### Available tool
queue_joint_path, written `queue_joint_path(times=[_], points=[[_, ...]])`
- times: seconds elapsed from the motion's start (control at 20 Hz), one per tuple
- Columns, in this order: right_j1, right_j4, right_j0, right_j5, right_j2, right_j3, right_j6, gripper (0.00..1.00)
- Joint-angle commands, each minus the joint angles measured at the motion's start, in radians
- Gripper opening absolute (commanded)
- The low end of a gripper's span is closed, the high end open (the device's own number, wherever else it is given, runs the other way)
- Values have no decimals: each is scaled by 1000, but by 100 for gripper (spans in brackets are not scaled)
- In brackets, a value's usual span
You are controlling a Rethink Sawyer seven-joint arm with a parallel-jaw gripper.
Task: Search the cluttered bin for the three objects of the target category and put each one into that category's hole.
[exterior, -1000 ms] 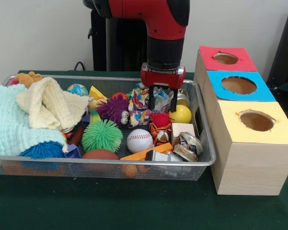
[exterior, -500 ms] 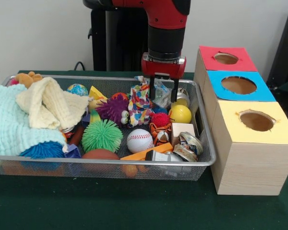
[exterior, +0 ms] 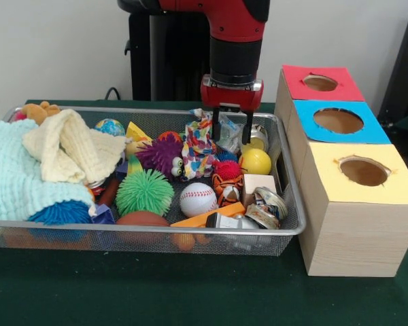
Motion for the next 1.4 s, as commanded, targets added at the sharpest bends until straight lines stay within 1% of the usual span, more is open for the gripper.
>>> queue_joint_path(times=[0.05,0.2,0.4,0.45,0.6,0.75,0.85,1.0,1.15,1.25,1.4], points=[[113,-59,-11,19,47,-18,43,100],[144,-66,-10,-6,41,-30,46,100],[139,-72,4,0,26,-32,39,100],[138,-74,13,7,17,-36,34,0],[140,-61,-3,25,34,-31,35,0],[141,-73,-6,38,41,-42,13,0],[140,-54,-6,53,41,-36,28,0],[138,-49,10,64,27,-39,33,0],[139,-49,8,65,31,-39,32,0],[127,-43,9,77,31,-32,34,0],[86,-24,1,130,46,-18,32,0]])
